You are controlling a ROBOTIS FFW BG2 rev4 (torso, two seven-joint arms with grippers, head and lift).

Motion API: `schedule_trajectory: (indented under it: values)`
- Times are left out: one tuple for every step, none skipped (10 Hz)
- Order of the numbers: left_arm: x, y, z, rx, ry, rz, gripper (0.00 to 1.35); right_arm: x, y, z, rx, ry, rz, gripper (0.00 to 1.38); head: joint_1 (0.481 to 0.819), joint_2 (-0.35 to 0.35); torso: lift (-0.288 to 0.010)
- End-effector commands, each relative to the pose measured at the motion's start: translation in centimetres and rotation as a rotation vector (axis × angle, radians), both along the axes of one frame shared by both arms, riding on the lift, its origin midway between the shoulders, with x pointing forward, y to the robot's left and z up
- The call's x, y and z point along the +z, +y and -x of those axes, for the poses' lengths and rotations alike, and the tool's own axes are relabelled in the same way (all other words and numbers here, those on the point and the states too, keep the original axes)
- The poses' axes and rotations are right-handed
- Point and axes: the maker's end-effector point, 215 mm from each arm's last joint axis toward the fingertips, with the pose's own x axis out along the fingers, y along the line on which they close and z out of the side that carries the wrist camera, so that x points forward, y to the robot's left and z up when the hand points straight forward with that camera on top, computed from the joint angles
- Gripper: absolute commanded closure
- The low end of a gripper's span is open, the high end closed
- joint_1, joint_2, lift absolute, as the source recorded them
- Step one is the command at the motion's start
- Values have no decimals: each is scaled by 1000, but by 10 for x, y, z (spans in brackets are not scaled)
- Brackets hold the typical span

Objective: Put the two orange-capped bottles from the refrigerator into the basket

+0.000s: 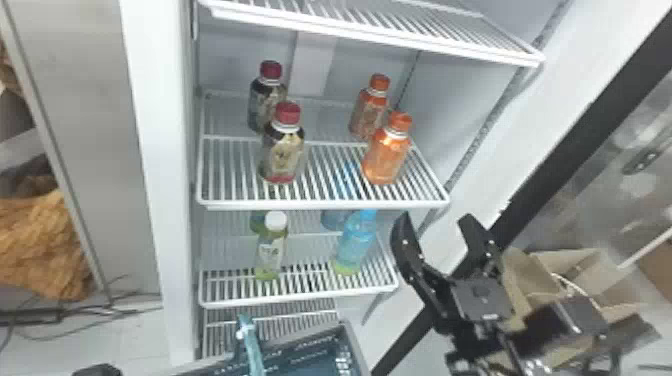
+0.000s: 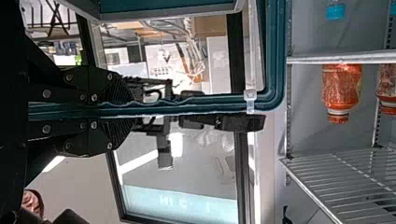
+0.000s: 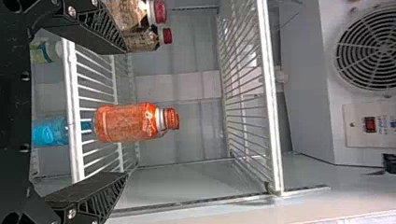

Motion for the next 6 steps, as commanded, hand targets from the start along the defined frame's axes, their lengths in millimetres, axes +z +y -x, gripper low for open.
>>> schedule_trajectory:
  values:
    - [0,1,0,2,2,0,1207,-7,-9,-23,-11,-6,30,122,695,-350,-40]
    - [0,1,0,2,2,0,1207,-12,-11,-36,-11,1,37,121,695,-350,-40]
    - [-1,1,0,4,4,0,1207,-20,-14,-48,-13,8,41,121,695,-350,-40]
    - [-1,2,-1,8,3,-1,1207,-19,-15,-61,-13,2,53,119,695,-350,-40]
    - [0,2,-1,8,3,2,1207,-14,-14,-74,-9,1,78,117,695,-350,-40]
    - [0,2,-1,8,3,2,1207,-13,-15,-85,-10,4,82,114,695,-350,-40]
